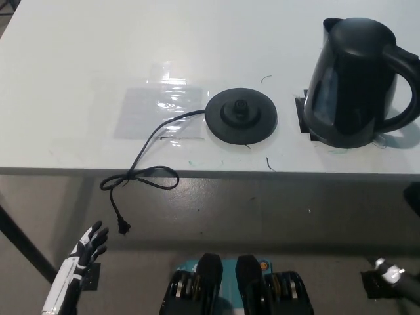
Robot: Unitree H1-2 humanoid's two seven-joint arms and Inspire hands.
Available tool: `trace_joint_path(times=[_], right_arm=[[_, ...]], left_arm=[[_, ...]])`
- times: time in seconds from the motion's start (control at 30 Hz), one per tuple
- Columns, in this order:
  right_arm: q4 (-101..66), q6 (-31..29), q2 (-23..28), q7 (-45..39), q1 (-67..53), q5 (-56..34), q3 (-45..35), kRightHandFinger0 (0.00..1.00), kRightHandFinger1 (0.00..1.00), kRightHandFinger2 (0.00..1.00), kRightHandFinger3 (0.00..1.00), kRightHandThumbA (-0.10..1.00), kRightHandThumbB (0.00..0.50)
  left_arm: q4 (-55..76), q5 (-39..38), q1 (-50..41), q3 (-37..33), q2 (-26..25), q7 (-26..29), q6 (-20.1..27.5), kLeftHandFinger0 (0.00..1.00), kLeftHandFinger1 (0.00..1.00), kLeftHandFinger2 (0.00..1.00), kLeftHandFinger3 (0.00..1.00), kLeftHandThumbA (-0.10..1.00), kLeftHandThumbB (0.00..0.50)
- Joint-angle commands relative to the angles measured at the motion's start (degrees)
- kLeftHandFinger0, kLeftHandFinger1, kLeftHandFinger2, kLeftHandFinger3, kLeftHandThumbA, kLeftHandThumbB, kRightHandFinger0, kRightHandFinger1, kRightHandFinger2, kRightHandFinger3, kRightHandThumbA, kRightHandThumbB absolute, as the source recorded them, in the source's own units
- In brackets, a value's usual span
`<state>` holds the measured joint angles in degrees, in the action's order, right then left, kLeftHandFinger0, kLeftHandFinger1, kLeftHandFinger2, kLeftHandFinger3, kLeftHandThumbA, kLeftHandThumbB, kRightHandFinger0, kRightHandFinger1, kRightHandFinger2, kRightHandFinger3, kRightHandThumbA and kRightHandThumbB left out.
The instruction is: A kettle and its base are kept separately on the desk infront of the robot and the robot uses its right hand to lift the kettle by its handle and places it on its base to align it correctly.
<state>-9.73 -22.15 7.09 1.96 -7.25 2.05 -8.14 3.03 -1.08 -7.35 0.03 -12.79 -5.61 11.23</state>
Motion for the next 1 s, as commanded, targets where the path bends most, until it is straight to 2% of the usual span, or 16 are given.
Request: trace_joint_path(times=[0.0,0.13,0.27,0.4,0.47,0.5,0.57,0.63,0.77,0.8,0.93,0.97], right_arm=[[-6.4,-2.2,1.0,2.0,2.8,-0.1,-2.9,1.00,1.00,1.00,1.00,1.00,0.194],[-8.0,1.6,2.6,2.0,6.1,-0.3,-5.1,1.00,1.00,1.00,1.00,1.00,0.208],[-9.6,7.4,3.5,2.7,10.5,-0.2,-6.7,1.00,1.00,1.00,1.00,1.00,0.255],[-7.9,11.8,4.6,2.4,14.8,-1.0,-7.6,1.00,1.00,1.00,1.00,1.00,0.253],[-5.4,12.0,5.6,1.3,17.0,-4.9,-7.7,1.00,1.00,1.00,1.00,1.00,0.223],[-4.1,12.4,6.2,0.3,18.2,-8.4,-7.8,1.00,1.00,1.00,1.00,0.99,0.212],[-1.6,12.4,7.0,-0.5,20.2,-11.1,-8.0,1.00,1.00,1.00,1.00,0.98,0.215],[0.8,12.2,7.8,-0.9,22.0,-11.5,-8.0,1.00,1.00,1.00,1.00,0.99,0.225],[6.9,12.6,9.5,-0.9,26.3,-9.6,-7.4,1.00,1.00,1.00,1.00,1.00,0.290],[8.3,13.1,9.7,-1.3,27.4,-10.6,-7.5,1.00,1.00,1.00,1.00,1.00,0.293],[12.8,14.9,10.1,-3.8,31.2,-16.3,-7.7,1.00,1.00,1.00,1.00,0.98,0.245],[14.6,15.2,10.1,-4.3,32.4,-16.8,-7.5,1.00,1.00,1.00,1.00,0.98,0.248]], left_arm=[[3.7,-1.9,-0.8,-1.0,0.3,-2.1,3.6,1.00,1.00,1.00,1.00,1.00,0.233],[2.7,-2.4,-0.6,-1.1,0.8,-2.3,4.5,1.00,1.00,1.00,1.00,0.99,0.228],[2.2,-2.1,-0.4,-0.7,0.6,-2.3,3.3,1.00,1.00,1.00,1.00,1.00,0.237],[2.5,-1.6,-0.7,-0.7,0.2,-2.5,2.8,1.00,1.00,1.00,1.00,1.00,0.231],[1.8,-1.5,-0.5,-0.7,0.2,-2.6,3.5,1.00,1.00,1.00,1.00,1.00,0.219],[1.2,-1.6,-0.3,-0.6,0.2,-2.6,3.7,1.00,1.00,1.00,1.00,1.00,0.229],[0.9,-1.7,-0.1,-0.4,0.3,-2.5,3.2,1.00,1.00,1.00,1.00,1.00,0.241],[0.6,-1.9,-0.1,-0.2,0.3,-2.6,3.2,1.00,1.00,1.00,1.00,1.00,0.245],[0.2,-1.9,-0.1,-0.1,0.2,-2.7,2.9,1.00,1.00,1.00,1.00,1.00,0.257],[0.0,-1.7,0.0,-0.1,0.2,-2.6,2.7,1.00,1.00,1.00,1.00,1.00,0.263],[0.1,-1.9,0.2,0.0,0.3,-2.7,1.9,1.00,1.00,1.00,1.00,1.00,0.261],[0.4,-1.8,0.1,0.1,0.2,-2.7,1.4,1.00,1.00,1.00,1.00,1.00,0.271]])
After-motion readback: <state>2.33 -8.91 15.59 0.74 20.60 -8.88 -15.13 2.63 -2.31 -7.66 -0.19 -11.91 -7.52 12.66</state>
